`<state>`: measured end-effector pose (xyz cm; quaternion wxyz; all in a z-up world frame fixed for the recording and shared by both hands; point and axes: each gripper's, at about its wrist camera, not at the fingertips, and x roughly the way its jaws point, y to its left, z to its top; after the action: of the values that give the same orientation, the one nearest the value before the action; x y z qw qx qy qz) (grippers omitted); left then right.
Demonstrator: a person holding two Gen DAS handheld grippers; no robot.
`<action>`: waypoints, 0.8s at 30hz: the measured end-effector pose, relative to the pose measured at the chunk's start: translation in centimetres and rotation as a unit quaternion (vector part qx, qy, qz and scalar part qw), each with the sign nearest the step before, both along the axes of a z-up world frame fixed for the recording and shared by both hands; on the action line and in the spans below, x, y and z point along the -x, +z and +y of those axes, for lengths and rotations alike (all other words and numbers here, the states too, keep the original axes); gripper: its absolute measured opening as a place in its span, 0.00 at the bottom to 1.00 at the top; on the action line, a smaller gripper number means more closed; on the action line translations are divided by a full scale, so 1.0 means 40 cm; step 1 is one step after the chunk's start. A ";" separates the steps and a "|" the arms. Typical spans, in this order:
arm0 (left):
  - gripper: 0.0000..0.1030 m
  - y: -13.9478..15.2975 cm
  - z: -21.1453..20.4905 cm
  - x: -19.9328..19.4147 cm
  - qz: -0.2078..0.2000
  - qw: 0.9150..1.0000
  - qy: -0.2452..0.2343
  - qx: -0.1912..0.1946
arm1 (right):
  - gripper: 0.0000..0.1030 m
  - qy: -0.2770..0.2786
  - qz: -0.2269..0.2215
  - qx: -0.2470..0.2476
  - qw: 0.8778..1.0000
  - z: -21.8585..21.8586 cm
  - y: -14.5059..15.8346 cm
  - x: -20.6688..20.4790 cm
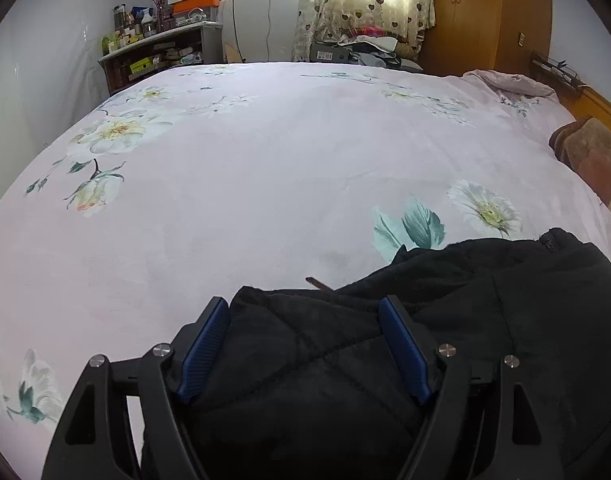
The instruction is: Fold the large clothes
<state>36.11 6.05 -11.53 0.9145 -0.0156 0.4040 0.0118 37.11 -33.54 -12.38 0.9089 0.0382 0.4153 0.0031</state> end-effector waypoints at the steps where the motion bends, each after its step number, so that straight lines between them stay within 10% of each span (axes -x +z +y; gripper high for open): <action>1: 0.78 -0.003 0.003 -0.004 -0.001 1.000 0.001 0.003 | 0.66 -0.001 -0.001 -0.008 1.000 -0.005 -0.008 -0.003; 16: 0.79 -0.023 0.008 -0.016 0.004 1.000 0.008 0.019 | 0.67 -0.005 -0.007 -0.023 1.000 -0.026 -0.029 -0.012; 24: 0.72 0.215 -0.020 0.088 -0.049 0.998 0.008 0.032 | 0.67 -0.003 -0.029 -0.011 1.000 0.005 0.155 0.072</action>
<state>32.60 5.24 -2.95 0.9322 -0.0491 0.3586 0.0056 34.23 -33.33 -6.17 0.9202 0.0493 0.3882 0.0057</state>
